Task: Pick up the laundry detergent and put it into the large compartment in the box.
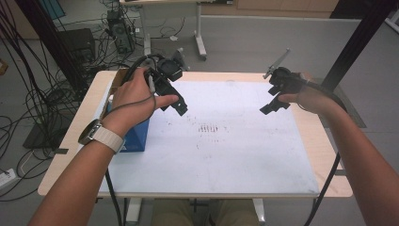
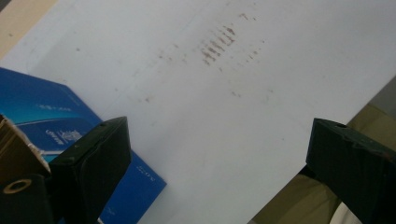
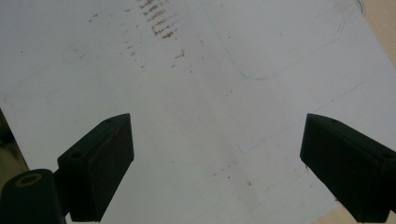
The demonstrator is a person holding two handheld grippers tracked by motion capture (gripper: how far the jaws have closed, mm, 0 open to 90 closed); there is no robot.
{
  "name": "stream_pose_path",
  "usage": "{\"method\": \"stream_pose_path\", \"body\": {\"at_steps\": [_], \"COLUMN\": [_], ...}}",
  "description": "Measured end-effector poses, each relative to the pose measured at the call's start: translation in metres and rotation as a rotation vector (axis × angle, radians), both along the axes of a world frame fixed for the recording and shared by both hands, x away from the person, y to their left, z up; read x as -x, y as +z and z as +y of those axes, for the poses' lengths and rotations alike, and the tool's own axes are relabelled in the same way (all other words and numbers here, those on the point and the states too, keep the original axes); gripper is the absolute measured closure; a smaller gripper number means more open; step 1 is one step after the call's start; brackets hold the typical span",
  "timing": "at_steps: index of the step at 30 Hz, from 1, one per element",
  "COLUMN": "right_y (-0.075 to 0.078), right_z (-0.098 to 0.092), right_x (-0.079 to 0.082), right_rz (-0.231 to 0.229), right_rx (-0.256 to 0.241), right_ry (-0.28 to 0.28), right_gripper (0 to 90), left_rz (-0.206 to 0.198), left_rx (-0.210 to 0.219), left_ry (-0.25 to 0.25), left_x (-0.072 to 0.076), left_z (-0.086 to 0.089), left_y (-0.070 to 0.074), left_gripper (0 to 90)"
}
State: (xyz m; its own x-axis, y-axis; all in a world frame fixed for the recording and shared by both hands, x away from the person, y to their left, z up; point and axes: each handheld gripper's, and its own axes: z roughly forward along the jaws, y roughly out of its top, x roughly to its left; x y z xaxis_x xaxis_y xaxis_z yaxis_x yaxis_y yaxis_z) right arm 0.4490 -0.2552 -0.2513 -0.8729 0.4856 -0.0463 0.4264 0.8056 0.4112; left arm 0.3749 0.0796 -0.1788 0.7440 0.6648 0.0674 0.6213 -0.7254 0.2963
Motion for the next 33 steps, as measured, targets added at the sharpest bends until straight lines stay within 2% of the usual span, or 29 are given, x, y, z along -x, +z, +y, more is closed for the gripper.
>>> {"method": "stream_pose_path", "body": {"at_steps": [7,13,20,33], "right_y": [0.001,0.0,0.0,-0.002], "right_z": [-0.001,0.0,0.001,0.0], "right_x": [0.001,0.001,0.001,0.001], "right_rz": [0.0,0.0,0.002,0.003], "right_rx": [-0.003,-0.003,-0.002,-0.001], "right_ry": [-0.004,-0.003,-0.005,-0.008], "right_gripper": [9.8,9.8,9.8,9.8], "left_rz": [0.024,0.035,0.04,0.046], "left_rx": [-0.043,-0.06,-0.059,-0.052], "left_ry": [-0.073,-0.133,-0.152,-0.156], "left_x": [0.002,0.002,0.0,-0.004], "left_z": [-0.01,-0.019,-0.026,-0.033], "left_y": [-0.004,-0.011,-0.017,-0.027], "left_gripper": [7.0,7.2,7.5,7.9]}}
